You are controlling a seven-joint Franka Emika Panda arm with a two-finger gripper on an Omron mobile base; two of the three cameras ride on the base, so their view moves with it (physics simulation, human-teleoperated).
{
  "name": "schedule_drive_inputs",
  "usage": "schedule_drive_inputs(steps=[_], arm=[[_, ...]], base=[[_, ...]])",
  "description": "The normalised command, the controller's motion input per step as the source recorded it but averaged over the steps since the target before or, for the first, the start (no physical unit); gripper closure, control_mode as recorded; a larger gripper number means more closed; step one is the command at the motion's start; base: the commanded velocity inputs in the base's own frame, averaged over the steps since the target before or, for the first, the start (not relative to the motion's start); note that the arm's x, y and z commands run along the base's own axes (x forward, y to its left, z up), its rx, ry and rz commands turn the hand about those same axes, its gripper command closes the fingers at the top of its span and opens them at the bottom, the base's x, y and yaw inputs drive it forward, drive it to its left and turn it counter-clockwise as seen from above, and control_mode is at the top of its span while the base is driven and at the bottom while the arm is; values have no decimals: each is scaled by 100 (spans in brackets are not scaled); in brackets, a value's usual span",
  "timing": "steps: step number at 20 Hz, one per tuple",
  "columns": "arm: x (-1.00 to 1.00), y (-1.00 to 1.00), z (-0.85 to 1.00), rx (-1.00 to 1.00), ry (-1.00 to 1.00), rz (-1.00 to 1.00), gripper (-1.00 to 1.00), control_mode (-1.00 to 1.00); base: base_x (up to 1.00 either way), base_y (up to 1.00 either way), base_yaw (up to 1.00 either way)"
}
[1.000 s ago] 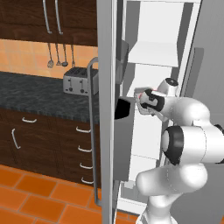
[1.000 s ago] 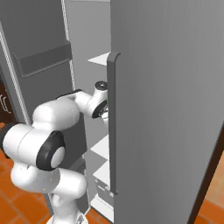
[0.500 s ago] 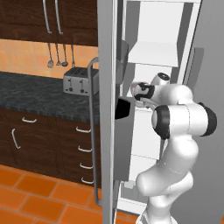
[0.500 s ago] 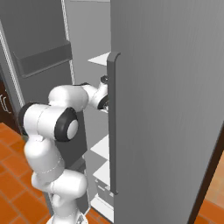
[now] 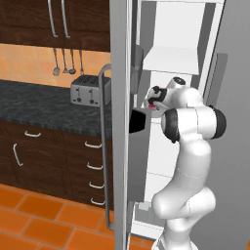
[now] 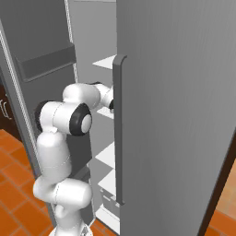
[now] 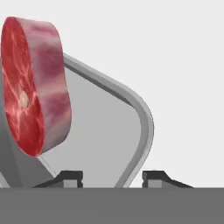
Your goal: Take the meat container that has the steak and place it on the second highest rack of the freezer. Then take the vegetable container that has the lemon and potato and place it on the highest rack of the freezer.
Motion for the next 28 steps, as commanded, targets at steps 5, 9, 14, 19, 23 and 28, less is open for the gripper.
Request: schedule_drive_inputs(steps=[5,9,14,19,23,28], arm=[[-86,13,0,-4,-17,5,-100,-100],[-83,49,42,-4,-4,5,-100,-100],[-89,14,79,0,-1,7,-100,-100],[-100,0,51,0,0,3,-100,-100],[-100,1,14,-3,0,8,-100,-100],[-100,20,0,-11,0,7,-100,-100]], base=[[0,0,0],[0,0,0],[0,0,0],[0,0,0],[0,0,0],[0,0,0]])
